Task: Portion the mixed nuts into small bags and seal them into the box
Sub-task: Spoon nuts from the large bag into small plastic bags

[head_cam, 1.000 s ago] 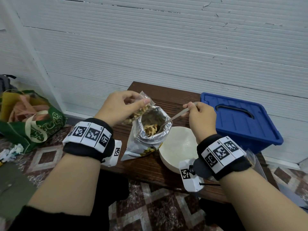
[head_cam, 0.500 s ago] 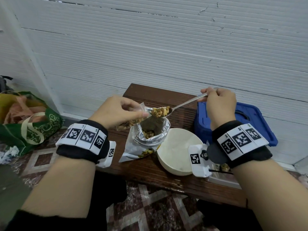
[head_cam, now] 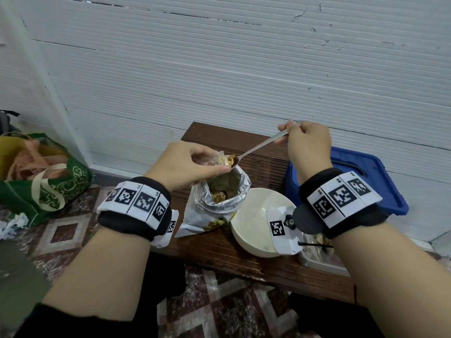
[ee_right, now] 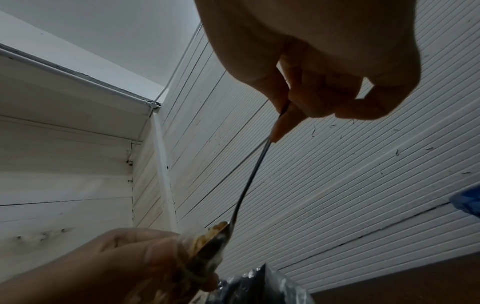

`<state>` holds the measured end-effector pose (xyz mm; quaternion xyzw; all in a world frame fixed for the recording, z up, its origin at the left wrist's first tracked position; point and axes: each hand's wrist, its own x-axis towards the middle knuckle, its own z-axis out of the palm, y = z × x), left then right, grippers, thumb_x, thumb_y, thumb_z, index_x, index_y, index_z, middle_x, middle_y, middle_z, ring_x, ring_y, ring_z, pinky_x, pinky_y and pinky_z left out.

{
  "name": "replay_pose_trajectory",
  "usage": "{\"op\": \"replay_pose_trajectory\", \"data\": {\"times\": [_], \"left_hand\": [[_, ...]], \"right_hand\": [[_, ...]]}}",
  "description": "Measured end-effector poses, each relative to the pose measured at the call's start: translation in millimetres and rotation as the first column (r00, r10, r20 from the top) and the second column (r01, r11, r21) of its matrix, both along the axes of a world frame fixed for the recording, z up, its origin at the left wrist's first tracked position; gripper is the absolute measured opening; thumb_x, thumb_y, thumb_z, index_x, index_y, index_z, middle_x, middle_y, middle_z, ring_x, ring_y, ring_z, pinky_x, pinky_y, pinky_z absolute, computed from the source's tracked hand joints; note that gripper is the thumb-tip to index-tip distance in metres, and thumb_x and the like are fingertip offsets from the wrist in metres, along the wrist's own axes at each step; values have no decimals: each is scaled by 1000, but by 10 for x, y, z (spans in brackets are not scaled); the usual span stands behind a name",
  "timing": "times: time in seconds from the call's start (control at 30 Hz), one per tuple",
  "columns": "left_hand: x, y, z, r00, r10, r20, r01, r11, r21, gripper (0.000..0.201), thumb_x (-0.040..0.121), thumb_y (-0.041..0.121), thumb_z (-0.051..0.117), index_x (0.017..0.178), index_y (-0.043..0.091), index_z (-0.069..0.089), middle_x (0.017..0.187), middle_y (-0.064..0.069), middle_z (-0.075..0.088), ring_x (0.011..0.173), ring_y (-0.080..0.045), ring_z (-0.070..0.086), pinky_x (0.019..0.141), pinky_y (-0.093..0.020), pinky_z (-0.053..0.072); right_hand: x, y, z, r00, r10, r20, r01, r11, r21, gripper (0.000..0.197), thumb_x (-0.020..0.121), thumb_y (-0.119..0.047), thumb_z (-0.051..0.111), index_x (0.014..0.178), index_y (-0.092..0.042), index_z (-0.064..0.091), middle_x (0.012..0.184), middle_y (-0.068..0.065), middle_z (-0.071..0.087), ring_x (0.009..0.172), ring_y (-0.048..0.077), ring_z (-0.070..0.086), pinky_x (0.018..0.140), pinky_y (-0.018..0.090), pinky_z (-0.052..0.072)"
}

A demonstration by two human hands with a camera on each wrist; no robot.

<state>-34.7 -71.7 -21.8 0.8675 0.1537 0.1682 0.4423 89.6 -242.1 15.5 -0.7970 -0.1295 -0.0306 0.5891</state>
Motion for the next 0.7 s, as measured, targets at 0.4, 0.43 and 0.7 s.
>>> {"op": "replay_pose_trajectory", "data": {"times": [0.4,0.43,0.7], "left_hand": [[33,-22,8,1000,-20,-6,20,1000,24,48,61,38,86,106,30,70,89,17,68,85,3,62,68,-6,49],[31,-26,7,1000,-13,12,13,999,29,45,62,37,85,104,30,69,89,16,68,86,1,62,70,-7,50],[28,88,-3,980,162,119,-157,986,-52,35,71,41,77,97,18,68,94,8,67,89,-4,61,73,-15,49]], "right_hand": [[-37,96,-19,985,137,102,-147,984,105,30,100,-17,45,79,-23,67,60,-7,66,77,5,63,84,26,46],[-58,91,-19,976,176,131,-194,972,132,28,100,-17,46,83,-22,68,62,-6,66,72,3,61,79,25,45],[-100,-42,47,943,115,312,-220,920,325,22,101,-18,45,92,-20,66,88,10,66,59,-3,52,63,16,39]]}}
